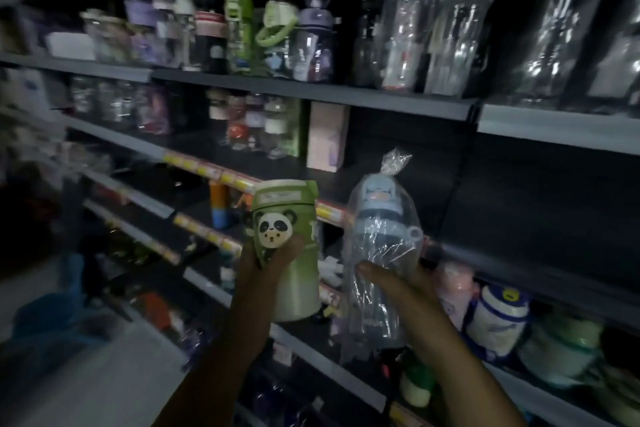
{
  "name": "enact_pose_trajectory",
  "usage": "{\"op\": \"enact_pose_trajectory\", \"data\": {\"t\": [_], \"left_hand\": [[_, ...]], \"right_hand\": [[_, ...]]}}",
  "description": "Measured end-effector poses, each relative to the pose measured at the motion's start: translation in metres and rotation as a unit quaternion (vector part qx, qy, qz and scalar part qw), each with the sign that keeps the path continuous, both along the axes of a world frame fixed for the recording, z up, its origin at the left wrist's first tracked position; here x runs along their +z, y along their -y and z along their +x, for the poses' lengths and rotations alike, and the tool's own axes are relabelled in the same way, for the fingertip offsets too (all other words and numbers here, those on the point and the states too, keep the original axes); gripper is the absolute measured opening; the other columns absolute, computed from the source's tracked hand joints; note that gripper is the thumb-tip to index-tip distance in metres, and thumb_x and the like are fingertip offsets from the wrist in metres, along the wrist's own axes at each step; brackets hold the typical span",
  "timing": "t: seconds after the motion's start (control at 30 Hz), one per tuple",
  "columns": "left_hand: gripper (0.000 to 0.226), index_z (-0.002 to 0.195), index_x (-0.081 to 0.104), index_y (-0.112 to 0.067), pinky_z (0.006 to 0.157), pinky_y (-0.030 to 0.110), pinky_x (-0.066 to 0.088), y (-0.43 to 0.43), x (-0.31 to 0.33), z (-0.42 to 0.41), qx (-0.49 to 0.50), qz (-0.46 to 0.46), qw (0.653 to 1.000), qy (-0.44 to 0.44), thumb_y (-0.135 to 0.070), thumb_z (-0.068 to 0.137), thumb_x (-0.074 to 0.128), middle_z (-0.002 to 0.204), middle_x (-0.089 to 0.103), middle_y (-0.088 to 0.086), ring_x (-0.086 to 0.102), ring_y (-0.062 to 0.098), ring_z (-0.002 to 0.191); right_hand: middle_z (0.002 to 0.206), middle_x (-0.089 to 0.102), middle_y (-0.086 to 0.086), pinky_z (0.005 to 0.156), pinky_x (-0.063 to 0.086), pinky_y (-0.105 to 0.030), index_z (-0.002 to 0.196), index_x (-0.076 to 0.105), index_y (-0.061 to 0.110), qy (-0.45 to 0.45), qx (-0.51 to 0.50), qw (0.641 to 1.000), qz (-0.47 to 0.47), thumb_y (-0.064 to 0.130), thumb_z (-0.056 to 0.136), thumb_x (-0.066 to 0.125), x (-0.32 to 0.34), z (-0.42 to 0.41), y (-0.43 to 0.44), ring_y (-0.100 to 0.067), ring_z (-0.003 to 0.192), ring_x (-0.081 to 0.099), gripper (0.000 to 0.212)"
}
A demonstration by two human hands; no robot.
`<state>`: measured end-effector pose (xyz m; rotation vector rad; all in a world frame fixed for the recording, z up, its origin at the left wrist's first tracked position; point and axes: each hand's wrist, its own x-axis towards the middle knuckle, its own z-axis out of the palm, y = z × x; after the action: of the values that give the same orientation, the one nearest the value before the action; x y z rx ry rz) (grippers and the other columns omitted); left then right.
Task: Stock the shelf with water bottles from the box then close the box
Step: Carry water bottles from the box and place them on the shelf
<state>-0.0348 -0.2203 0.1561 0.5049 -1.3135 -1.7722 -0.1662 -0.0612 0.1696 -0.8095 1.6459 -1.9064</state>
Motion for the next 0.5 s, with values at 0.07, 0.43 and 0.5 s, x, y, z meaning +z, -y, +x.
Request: {"op": "enact_pose_trajectory", "data": {"t": [0.07,0.43,0.5], "left_hand": [[0.078,0.126,0.066,-0.028,0.079,0.052,0.061,0.017,0.000,-0.036,-0.036,0.006,0.999,0.001,-0.051,0.055,0.087,0.115,0.076,0.003,0.074,0.028,0.101],[0.076,0.128,0.063,-0.021,0.069,0.042,0.060,0.043,0.028,-0.188,-0.269,-0.029,0.963,0.023,-0.051,0.063,0.089,0.112,0.076,0.007,0.074,0.028,0.097],[0.075,0.128,0.063,-0.019,0.070,0.043,0.061,0.040,0.035,-0.209,-0.291,-0.030,0.956,0.021,-0.048,0.065,0.092,0.112,0.075,0.009,0.074,0.030,0.098]], "right_hand": [[0.104,0.078,0.006,0.074,0.058,-0.027,0.117,0.068,0.028,-0.007,-0.036,0.999,-0.002,0.026,0.078,0.083,0.005,-0.018,0.006,-0.012,0.093,0.075,0.042],[0.103,0.077,-0.005,0.079,0.058,-0.034,0.110,0.074,0.020,-0.026,-0.237,0.971,0.024,0.045,0.081,0.070,0.022,-0.086,0.003,-0.020,0.099,0.074,0.038],[0.105,0.078,-0.004,0.073,0.058,-0.028,0.113,0.074,0.020,-0.018,-0.259,0.966,0.005,0.037,0.087,0.071,0.028,-0.097,-0.004,-0.018,0.098,0.074,0.032]]}}
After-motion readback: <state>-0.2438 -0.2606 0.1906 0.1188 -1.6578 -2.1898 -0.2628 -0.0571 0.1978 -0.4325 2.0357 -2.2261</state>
